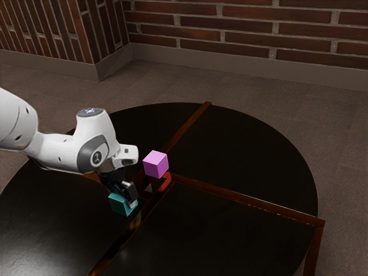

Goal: Pick up the blue block with one arm, and put the blue block on the pink block with one arm

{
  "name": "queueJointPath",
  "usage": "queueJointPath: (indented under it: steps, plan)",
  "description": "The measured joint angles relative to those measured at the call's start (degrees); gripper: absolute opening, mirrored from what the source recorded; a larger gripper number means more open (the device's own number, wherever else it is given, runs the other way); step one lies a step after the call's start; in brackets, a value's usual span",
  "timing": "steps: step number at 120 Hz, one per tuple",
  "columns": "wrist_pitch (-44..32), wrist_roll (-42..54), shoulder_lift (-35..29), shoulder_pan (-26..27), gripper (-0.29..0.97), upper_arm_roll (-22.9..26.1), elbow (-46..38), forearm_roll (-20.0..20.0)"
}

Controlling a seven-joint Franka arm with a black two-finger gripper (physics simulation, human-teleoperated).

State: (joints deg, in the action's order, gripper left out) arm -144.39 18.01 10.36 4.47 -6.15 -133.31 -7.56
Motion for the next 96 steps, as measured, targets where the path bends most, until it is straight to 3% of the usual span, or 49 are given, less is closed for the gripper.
queueJointPath:
  steps: [46, 80, 96]
  plan:
    - [-0.3, -2.4, 0.3, 0.0, 0.65, -0.1, -0.1, 0.1]
    - [-0.6, -3.8, 0.3, 0.0, 0.4, -0.1, -0.1, 0.4]
    - [-0.7, -4.5, 0.0, 0.0, 0.36, -0.1, 0.0, 0.8]
